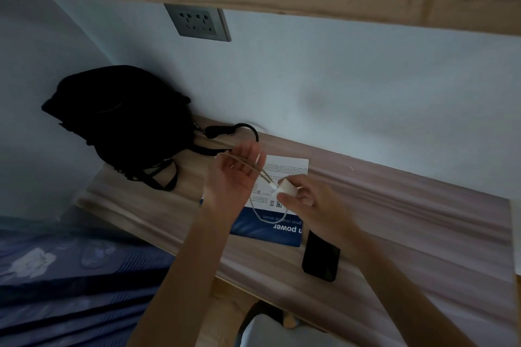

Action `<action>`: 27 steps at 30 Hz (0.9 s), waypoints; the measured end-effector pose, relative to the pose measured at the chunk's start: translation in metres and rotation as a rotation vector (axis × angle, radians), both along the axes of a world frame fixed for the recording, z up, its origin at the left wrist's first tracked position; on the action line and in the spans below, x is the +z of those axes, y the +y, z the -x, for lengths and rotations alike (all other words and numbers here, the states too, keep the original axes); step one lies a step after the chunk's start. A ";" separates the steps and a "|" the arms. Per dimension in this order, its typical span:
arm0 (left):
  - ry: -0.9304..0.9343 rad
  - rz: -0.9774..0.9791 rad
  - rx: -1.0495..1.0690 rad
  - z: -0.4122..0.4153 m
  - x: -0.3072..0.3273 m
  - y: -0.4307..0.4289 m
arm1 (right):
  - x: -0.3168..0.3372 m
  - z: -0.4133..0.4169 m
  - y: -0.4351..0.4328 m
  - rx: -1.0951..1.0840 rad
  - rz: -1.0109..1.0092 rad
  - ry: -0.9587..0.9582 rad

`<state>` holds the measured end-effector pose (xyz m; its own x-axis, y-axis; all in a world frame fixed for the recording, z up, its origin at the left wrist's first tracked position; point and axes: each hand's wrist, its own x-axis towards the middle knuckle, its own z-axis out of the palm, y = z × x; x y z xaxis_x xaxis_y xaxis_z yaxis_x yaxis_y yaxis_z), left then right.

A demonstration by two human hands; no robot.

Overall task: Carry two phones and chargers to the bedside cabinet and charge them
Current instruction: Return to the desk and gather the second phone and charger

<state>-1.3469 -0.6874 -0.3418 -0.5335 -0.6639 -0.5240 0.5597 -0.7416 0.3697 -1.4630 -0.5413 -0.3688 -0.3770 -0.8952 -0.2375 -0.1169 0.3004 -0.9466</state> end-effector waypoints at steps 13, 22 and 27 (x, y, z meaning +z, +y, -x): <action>-0.209 0.146 -0.249 0.014 -0.002 0.002 | -0.052 0.009 0.036 -0.031 -0.219 0.058; -0.632 0.345 -0.550 0.017 -0.034 0.029 | -0.091 0.023 0.058 -0.213 -0.600 0.276; -0.629 0.275 -0.566 0.018 -0.040 0.041 | -0.103 0.004 0.054 -0.100 -0.836 0.392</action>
